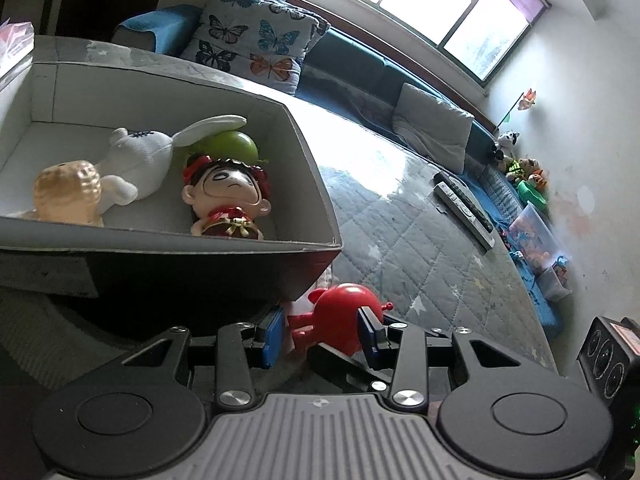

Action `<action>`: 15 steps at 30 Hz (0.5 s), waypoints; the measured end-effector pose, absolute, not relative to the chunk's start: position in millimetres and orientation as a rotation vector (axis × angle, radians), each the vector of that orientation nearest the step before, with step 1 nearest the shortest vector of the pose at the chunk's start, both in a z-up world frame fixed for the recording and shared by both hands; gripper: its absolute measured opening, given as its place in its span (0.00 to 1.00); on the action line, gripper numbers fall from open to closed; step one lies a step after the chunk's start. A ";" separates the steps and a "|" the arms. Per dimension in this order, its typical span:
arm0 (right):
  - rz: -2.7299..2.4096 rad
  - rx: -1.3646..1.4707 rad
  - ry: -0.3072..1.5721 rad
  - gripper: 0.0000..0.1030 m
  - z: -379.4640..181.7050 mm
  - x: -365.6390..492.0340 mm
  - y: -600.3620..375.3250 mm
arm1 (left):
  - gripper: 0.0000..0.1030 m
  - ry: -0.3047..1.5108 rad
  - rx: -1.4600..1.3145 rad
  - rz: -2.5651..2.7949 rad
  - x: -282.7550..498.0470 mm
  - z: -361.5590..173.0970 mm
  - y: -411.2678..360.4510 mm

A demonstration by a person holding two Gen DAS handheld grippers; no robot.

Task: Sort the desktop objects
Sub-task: 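Move the left tool down to the red round toy, then close the left tool around the red round toy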

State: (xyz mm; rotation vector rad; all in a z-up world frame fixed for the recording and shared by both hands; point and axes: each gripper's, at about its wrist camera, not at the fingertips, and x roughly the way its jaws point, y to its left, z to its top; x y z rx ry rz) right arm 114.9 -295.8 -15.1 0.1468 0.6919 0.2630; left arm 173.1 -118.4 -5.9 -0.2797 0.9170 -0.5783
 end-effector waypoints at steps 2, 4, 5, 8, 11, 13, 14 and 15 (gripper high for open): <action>0.264 0.157 0.695 0.67 -16.8 116.0 -296.6 | 0.41 0.924 -0.281 -0.580 175.6 -7.1 -120.7; 0.267 0.170 0.697 0.62 -18.5 116.7 -298.0 | 0.41 0.932 -0.278 -0.586 177.5 -8.4 -123.4; 0.269 0.176 0.699 0.61 -19.2 117.2 -298.6 | 0.41 0.936 -0.275 -0.588 178.7 -9.4 -125.0; 0.271 0.188 0.700 0.58 -20.3 118.3 -299.4 | 0.41 0.949 -0.281 -0.592 181.9 -12.6 -128.0; 0.268 0.195 0.700 0.53 -21.3 118.4 -300.5 | 0.42 0.950 -0.284 -0.597 183.8 -14.4 -130.3; 0.265 0.202 0.699 0.53 -22.1 118.5 -302.1 | 0.42 0.952 -0.284 -0.600 184.6 -15.1 -131.3; 0.265 0.205 0.698 0.53 -22.4 118.5 -303.0 | 0.42 0.954 -0.285 -0.603 184.7 -15.5 -131.6; 0.265 0.208 0.697 0.53 -22.6 118.5 -303.6 | 0.42 0.956 -0.286 -0.606 184.9 -15.9 -131.8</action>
